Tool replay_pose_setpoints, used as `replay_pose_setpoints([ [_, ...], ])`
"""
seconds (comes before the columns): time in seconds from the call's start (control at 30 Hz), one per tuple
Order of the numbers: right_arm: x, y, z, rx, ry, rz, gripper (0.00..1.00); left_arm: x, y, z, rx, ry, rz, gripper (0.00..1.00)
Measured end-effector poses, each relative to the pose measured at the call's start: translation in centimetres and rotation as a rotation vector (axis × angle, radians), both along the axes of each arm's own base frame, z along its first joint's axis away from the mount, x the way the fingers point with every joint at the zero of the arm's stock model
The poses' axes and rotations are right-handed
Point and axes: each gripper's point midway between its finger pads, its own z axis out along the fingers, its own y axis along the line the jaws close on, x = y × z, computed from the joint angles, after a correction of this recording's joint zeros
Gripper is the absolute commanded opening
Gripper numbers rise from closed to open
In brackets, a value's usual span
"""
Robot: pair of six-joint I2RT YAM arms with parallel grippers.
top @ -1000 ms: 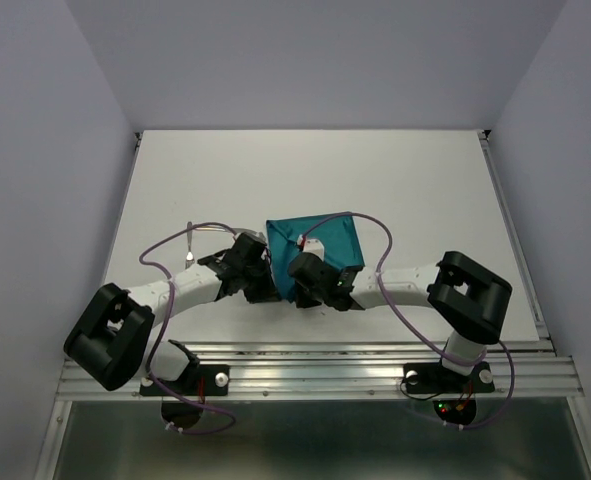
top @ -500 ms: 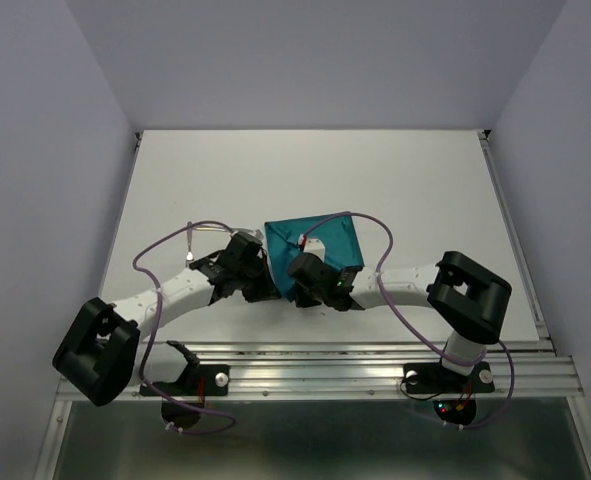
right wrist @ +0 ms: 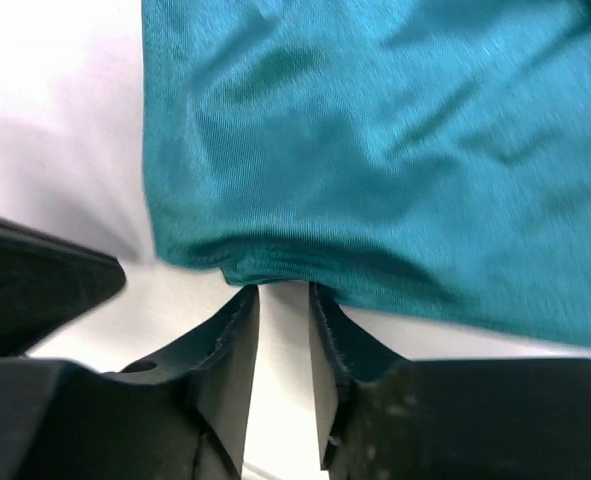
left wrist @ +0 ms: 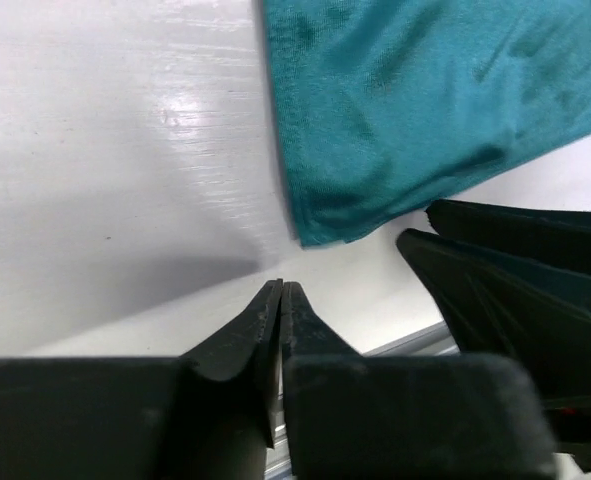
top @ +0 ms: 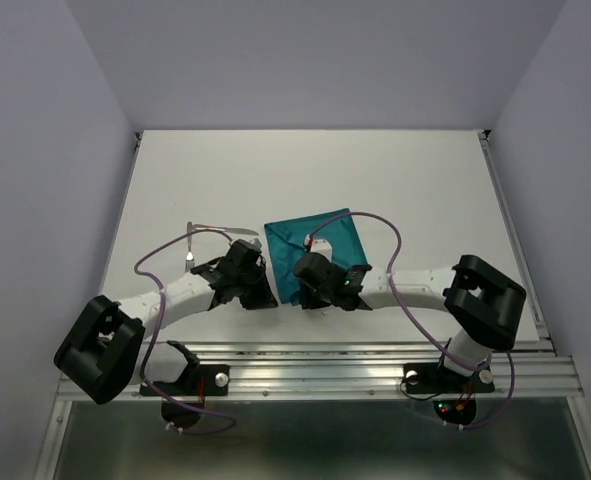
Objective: Fold the napkin into a case and place the utensils inside
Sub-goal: Smooth out the upper triangle-folded napkin at the center of the board.
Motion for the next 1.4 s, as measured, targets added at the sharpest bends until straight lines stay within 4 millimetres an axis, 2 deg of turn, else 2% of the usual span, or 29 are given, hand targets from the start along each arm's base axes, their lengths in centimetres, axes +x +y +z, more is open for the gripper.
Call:
replay_pose_setpoints([
  [0.07,-0.4,-0.8,0.9,-0.009,0.003,-0.002,0.39,0.2,-0.1,0.6,-0.012,-0.021,-0.001,0.32],
  [0.13,-0.4,-1.3,2.1,-0.005,-0.010,-0.008,0.47,0.3,-0.1,1.0,-0.017,-0.035,0.000,0.36],
  [0.17,-0.4,-1.8,3.3,0.003,-0.029,-0.018,0.51,0.3,0.0,1.2,-0.017,-0.042,0.001,0.37],
  [0.27,0.0,-2.8,5.9,0.021,-0.084,-0.036,0.52,0.5,0.1,1.7,-0.011,-0.053,0.001,0.36],
  [0.3,0.2,-3.0,6.5,0.025,-0.098,-0.042,0.49,0.7,0.1,2.0,-0.008,-0.058,0.002,0.34],
  [0.33,0.6,-3.5,7.3,0.032,-0.113,-0.053,0.39,1.1,-0.1,2.6,-0.009,-0.074,0.005,0.22],
  [0.37,1.1,-4.0,7.8,0.038,-0.123,-0.069,0.33,1.4,-0.2,2.9,-0.010,-0.084,0.006,0.15],
  [0.4,1.6,-4.4,8.0,0.037,-0.129,-0.081,0.26,2.0,-0.5,3.5,-0.017,-0.103,0.007,0.00],
  [0.43,2.6,-5.2,8.0,0.033,-0.129,-0.113,0.20,2.7,-0.9,4.2,-0.023,-0.118,0.010,0.00],
  [0.47,3.9,-6.4,7.7,0.023,-0.123,-0.155,0.13,3.5,-1.4,4.9,-0.027,-0.135,0.007,0.00],
  [0.5,5.1,-7.7,7.3,0.008,-0.117,-0.197,0.11,4.3,-2.0,5.4,-0.035,-0.148,0.006,0.00],
  [0.6,7.7,-11.2,6.4,-0.041,-0.104,-0.294,0.10,6.4,-3.4,5.7,-0.039,-0.168,0.006,0.00],
  [0.67,8.6,-12.6,5.7,-0.070,-0.096,-0.321,0.11,7.2,-3.9,5.3,-0.035,-0.168,0.005,0.00],
  [0.8,8.4,-12.8,4.5,-0.104,-0.069,-0.294,0.12,7.6,-4.4,3.5,-0.008,-0.136,-0.013,0.00],
  [0.97,7.4,-13.0,3.2,-0.119,-0.030,-0.269,0.12,6.8,-4.4,0.7,0.034,-0.069,-0.041,0.00],
  [1.07,6.5,-13.6,1.1,-0.158,0.015,-0.263,0.11,6.4,-4.4,-0.4,0.048,-0.042,-0.052,0.00],
  [1.13,5.7,-14.2,-0.6,-0.192,0.055,-0.260,0.11,6.3,-4.6,-0.6,0.044,-0.041,-0.061,0.00],
  [1.3,5.8,-13.9,-0.5,-0.182,0.055,-0.257,0.11,6.0,-4.9,-0.4,0.053,-0.058,-0.088,0.00],
  [1.4,5.7,-14.0,0.1,-0.175,0.048,-0.257,0.11,5.6,-5.0,0.7,0.047,-0.079,-0.102,0.00],
])
